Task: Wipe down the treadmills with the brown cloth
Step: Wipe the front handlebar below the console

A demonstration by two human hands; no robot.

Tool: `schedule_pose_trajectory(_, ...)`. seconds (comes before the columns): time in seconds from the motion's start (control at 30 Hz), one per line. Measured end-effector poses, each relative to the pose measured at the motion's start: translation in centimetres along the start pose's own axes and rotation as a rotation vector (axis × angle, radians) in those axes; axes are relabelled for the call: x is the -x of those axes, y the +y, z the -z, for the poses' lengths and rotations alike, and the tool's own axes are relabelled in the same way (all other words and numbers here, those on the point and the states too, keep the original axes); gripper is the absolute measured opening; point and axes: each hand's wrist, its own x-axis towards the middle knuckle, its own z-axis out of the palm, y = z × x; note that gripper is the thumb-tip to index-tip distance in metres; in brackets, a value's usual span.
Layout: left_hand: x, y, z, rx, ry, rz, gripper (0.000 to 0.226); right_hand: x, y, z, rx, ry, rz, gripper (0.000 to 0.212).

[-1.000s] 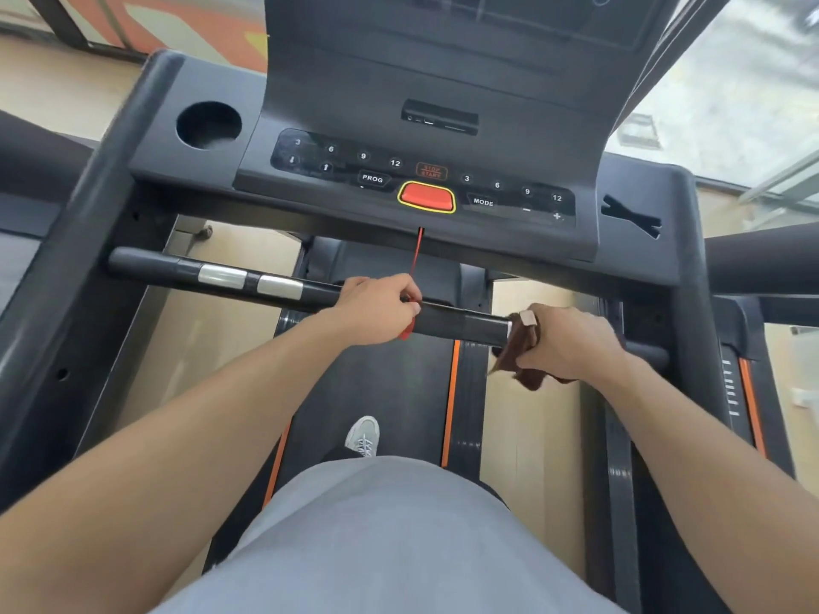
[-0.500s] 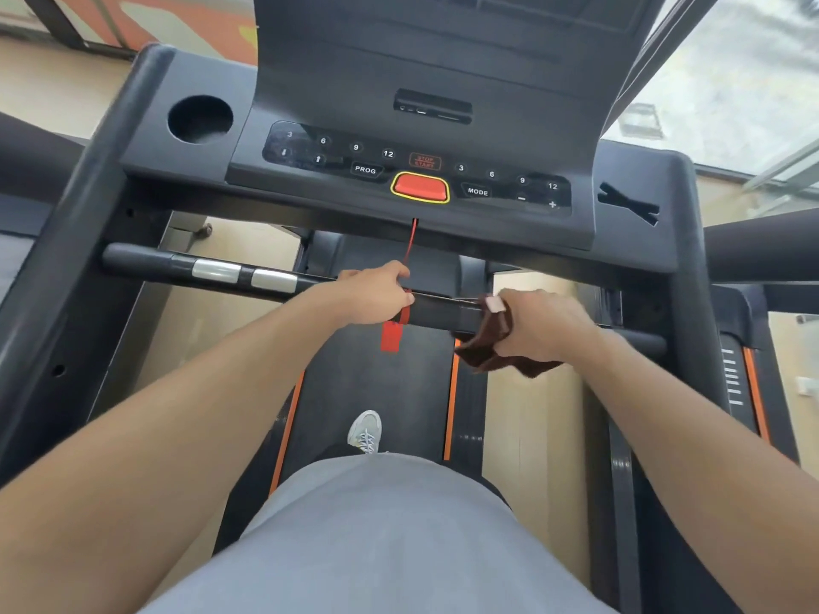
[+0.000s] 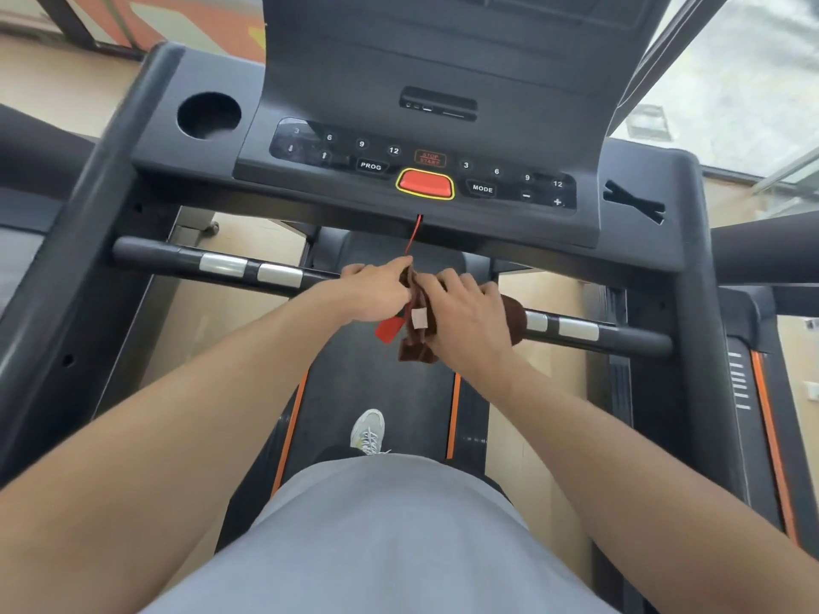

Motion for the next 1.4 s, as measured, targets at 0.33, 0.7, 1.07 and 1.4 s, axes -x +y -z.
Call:
schedule_pose_trajectory(0.33, 0.5, -0.2, 0.3, -0.127, -0.05, -0.083, 0.045, 3.3, 10.2, 2.7, -0.062, -0.323, -0.242, 0.041)
schedule_pose_trajectory(0.7, -0.6, -0.5, -0.9, -0.194, 0.038, -0.092, 0.046, 1.4, 6.3, 1.8, -0.133, -0.218, -0.121, 0.049)
schedule_pose_trajectory(1.07, -1.0, 0.8, -0.2, -0.397, -0.088, -0.036, 0.037, 3.4, 8.1, 0.4, -0.041, -0.093, -0.111, 0.053)
schedule_pose_trajectory(1.4, 0.7, 11.5, -1.6, -0.687, 0.095, -0.106, 0.047, 11.5, 16.1, 2.5, -0.197, -0.01, -0.541, 0.055)
